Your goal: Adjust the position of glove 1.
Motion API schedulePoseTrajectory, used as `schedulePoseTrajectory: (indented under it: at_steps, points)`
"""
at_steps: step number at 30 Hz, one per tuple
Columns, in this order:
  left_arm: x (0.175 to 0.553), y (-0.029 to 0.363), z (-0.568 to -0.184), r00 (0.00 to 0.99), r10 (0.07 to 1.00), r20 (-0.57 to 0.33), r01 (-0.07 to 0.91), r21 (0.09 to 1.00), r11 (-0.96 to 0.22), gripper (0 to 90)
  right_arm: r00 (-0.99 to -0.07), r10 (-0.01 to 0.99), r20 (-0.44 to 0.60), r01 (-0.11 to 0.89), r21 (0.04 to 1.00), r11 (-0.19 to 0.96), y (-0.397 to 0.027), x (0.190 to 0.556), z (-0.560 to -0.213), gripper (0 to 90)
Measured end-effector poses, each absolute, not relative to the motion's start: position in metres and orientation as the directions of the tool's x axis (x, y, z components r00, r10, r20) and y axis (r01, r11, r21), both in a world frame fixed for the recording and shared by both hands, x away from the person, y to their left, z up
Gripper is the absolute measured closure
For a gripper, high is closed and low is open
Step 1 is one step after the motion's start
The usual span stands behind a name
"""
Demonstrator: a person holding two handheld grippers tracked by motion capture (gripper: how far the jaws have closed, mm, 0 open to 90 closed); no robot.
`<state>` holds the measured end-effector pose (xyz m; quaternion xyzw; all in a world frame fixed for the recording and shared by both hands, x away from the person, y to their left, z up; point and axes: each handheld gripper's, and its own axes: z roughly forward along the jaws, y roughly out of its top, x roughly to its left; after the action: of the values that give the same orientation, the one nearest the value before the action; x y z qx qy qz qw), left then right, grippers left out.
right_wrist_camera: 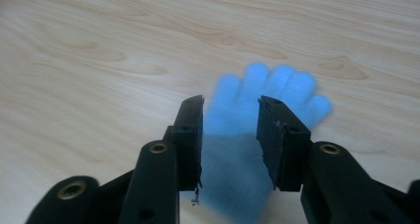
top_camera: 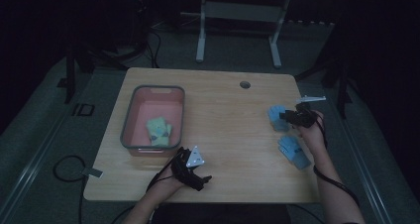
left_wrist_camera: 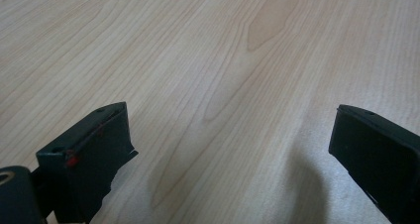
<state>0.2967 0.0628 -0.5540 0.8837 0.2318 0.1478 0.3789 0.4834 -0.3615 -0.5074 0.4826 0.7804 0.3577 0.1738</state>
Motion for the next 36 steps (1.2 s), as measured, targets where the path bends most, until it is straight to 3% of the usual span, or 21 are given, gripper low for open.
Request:
schedulePoseTrajectory:
  at_steps: [8, 13, 14, 16, 22, 36]
  points:
    - [0.297, 0.063, -0.555, 0.848, 0.522, 0.085, 0.301, 0.734, -0.609, 2.7, -0.456, 0.889, 0.05, 0.665, 0.683, 0.303, -0.361, 0.5, -0.529, 56.5]
    - [0.297, 0.063, -0.556, 0.847, 0.523, 0.09, 0.298, 0.735, -0.609, 2.7, -0.459, 0.888, -0.011, 0.663, 0.661, 0.351, -0.355, 0.498, -0.541, 62.3]
    - [0.297, 0.062, -0.556, 0.846, 0.524, 0.095, 0.297, 0.732, -0.613, 2.7, -0.455, 0.89, -0.024, 0.659, 0.663, 0.355, -0.352, 0.496, -0.542, 69.3]
    - [0.297, 0.062, -0.556, 0.849, 0.519, 0.098, 0.293, 0.731, -0.617, 2.7, -0.445, 0.895, -0.012, 0.672, 0.657, 0.343, -0.349, 0.495, -0.541, 76.6]
    - [0.298, 0.063, -0.557, 0.849, 0.521, 0.085, 0.301, 0.733, -0.61, 2.7, -0.384, 0.92, 0.075, 0.71, 0.661, 0.242, -0.349, 0.495, -0.54, 85.5]
    - [0.296, 0.062, -0.558, 0.851, 0.515, 0.103, 0.278, 0.744, -0.608, 2.7, -0.435, 0.894, 0.11, 0.657, 0.717, 0.232, -0.317, 0.465, -0.508, 86.8]
